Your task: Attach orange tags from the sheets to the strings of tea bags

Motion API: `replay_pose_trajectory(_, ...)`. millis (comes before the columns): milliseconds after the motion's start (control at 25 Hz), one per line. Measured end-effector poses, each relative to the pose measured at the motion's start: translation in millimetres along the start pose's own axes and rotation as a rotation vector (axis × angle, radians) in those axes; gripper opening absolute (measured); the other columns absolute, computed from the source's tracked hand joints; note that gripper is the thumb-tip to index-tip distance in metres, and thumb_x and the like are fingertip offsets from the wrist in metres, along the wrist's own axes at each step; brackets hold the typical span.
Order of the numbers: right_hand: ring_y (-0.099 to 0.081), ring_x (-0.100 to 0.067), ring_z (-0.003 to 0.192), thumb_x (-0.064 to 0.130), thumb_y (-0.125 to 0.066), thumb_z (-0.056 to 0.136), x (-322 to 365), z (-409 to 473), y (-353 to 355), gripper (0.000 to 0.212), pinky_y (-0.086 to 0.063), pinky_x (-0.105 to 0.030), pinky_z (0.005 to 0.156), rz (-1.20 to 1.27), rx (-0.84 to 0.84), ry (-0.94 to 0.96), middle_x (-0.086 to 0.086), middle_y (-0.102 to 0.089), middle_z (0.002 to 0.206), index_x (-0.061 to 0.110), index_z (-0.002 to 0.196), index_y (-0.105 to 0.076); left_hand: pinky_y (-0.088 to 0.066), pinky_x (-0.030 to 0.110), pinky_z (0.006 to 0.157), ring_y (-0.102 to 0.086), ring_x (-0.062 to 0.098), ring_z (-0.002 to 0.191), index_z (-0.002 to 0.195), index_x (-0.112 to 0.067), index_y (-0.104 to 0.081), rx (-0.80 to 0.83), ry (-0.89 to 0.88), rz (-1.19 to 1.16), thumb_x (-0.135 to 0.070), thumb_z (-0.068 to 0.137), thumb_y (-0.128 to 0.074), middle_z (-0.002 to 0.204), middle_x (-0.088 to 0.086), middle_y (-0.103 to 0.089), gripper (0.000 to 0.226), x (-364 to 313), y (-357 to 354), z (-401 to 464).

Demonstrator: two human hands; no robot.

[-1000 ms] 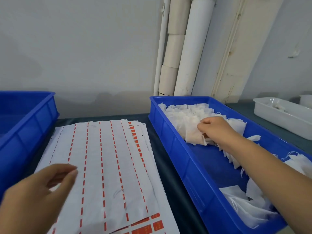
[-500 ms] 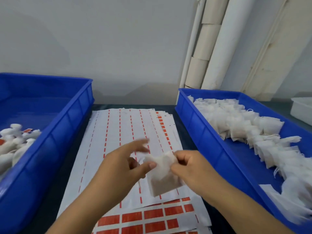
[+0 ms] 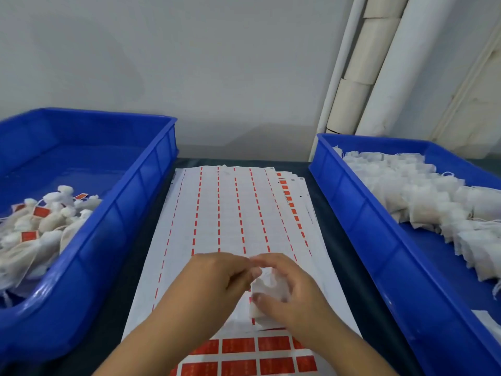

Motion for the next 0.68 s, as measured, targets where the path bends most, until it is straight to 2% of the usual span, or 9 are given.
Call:
replay_pose_trajectory(80, -0.053, 0.012, 0.102, 0.076, -0.056, 0.066, 9.0, 1.7, -0.5, 0.035, -0.04, -0.01, 0.085, 0.034, -0.079, 0.022, 0.031, -0.061, 0.104, 0.053, 0.092, -0.062, -0.044, 0.005, 0.063, -0.057, -0.006, 0.068, 0.093, -0.036, -0.073, -0.085, -0.093, 0.046, -0.032, 0.087, -0.061, 0.073, -0.026, -0.062, 0.014, -12.4, 7.0, -0.9)
replay_pose_trajectory(120, -0.056, 0.009, 0.098, 0.076, -0.054, 0.066, 10.0, 2.6, 2.8, 0.034, -0.042, -0.013, 0.086, 0.051, -0.122, 0.015, 0.028, -0.064, 0.099, 0.049, 0.084, -0.065, -0.045, 0.006, 0.061, -0.058, -0.005, 0.065, 0.09, -0.034, -0.075, -0.128, -0.143, 0.068, -0.026, 0.083, -0.067, 0.072, -0.025, -0.063, 0.013, -16.2, 11.0, -2.3)
replay_pose_trajectory(240, -0.056, 0.012, 0.091, 0.052, -0.057, 0.081, 8.9, 3.7, 9.1, 0.017, -0.038, -0.007, 0.077, 0.052, -0.105, 0.02, 0.029, -0.067, 0.088, 0.044, 0.072, -0.068, -0.043, 0.005, 0.063, -0.055, -0.009, 0.062, 0.087, -0.029, -0.076, -0.265, -0.15, 0.079, -0.022, 0.078, -0.072, 0.076, -0.026, -0.062, 0.012, -12.3, 26.8, -5.3)
replay_pose_trajectory(320, -0.054, 0.015, 0.094, 0.041, -0.058, 0.087, 4.3, 2.2, 8.5, 0.018, -0.036, -0.005, 0.075, 0.042, -0.042, 0.015, 0.032, -0.066, 0.091, 0.045, 0.075, -0.07, -0.038, 0.003, 0.066, -0.053, -0.012, 0.065, 0.089, -0.029, -0.076, -0.316, -0.071, 0.03, -0.034, 0.079, -0.063, 0.076, -0.036, -0.052, 0.017, -3.5, 36.4, -2.7)
replay_pose_trajectory(440, -0.054, 0.011, 0.1, 0.04, -0.054, 0.091, -3.8, 0.8, 3.3, 0.018, -0.036, -0.01, 0.08, 0.025, 0.034, -0.033, 0.031, -0.064, 0.098, 0.047, 0.082, -0.067, -0.037, 0.004, 0.065, -0.053, -0.012, 0.067, 0.091, -0.028, -0.075, -0.372, -0.013, 0.007, -0.045, 0.074, -0.051, 0.072, -0.041, -0.045, 0.033, 1.5, 39.6, 1.1)
replay_pose_trajectory(560, -0.057, 0.009, 0.093, 0.037, -0.066, 0.084, -12.9, -2.9, 2.9, 0.005, -0.043, -0.007, 0.07, -0.009, 0.076, -0.127, 0.029, -0.064, 0.096, 0.042, 0.086, -0.064, -0.045, 0.012, 0.068, -0.058, -0.005, 0.07, 0.093, -0.028, -0.074, -0.423, 0.078, -0.089, -0.04, 0.078, -0.059, 0.072, -0.035, -0.053, 0.024, 17.9, 36.5, 5.1)
replay_pose_trajectory(680, -0.064, -0.005, 0.091, 0.037, -0.074, 0.077, -28.4, -10.1, 1.3, 0.02, -0.053, -0.015, 0.073, -0.051, 0.161, -0.261, 0.018, -0.066, 0.101, 0.029, 0.092, -0.064, -0.049, 0.018, 0.066, -0.06, 0.001, 0.069, 0.096, -0.03, -0.072, -0.428, 0.218, -0.17, -0.038, 0.079, -0.061, 0.072, -0.026, -0.061, 0.021, 47.0, 32.6, 4.8)
Point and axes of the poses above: each hand's wrist, its own z-axis towards the middle knuckle, its own y-axis out of the back of the hand, x = y × z, the point moved 9 cm from there along z, towards the middle knuckle
